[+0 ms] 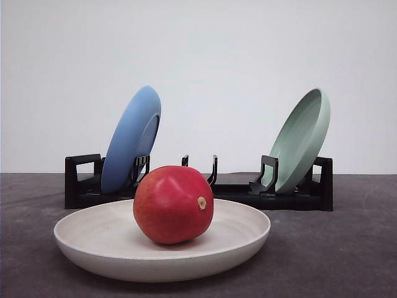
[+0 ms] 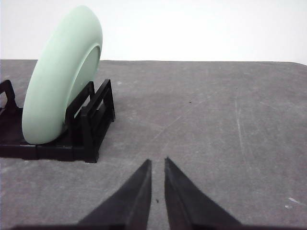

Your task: Place pomegranate in white plate

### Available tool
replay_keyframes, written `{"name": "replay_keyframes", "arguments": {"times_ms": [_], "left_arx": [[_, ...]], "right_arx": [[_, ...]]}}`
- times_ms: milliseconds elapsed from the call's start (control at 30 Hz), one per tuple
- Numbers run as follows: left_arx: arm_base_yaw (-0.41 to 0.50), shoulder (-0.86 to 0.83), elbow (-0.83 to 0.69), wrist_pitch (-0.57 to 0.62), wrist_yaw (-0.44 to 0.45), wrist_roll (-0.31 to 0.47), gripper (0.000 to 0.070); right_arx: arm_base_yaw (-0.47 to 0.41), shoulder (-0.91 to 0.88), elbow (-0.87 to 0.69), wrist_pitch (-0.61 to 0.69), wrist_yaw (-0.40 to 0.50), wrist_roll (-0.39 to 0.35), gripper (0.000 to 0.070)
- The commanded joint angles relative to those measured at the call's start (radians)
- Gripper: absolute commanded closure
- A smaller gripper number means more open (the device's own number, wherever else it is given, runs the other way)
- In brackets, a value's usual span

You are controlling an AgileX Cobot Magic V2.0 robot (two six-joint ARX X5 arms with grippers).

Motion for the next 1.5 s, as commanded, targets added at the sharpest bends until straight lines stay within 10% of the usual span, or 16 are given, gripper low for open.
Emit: {"name": "replay_keyframes", "arguments": {"times_ms": [0, 1467], "left_arx": [[0.0, -0.001, -0.009, 0.013, 0.0, 0.006, 0.07], [0.0, -0.001, -0.009, 0.013, 0.0, 0.006, 0.07]], "right_arx": [[0.0, -0.001, -0.004, 0.013, 0.001, -0.013, 0.0656], [0.0, -0.001, -0.004, 0.013, 0.001, -0.013, 0.0656]]}}
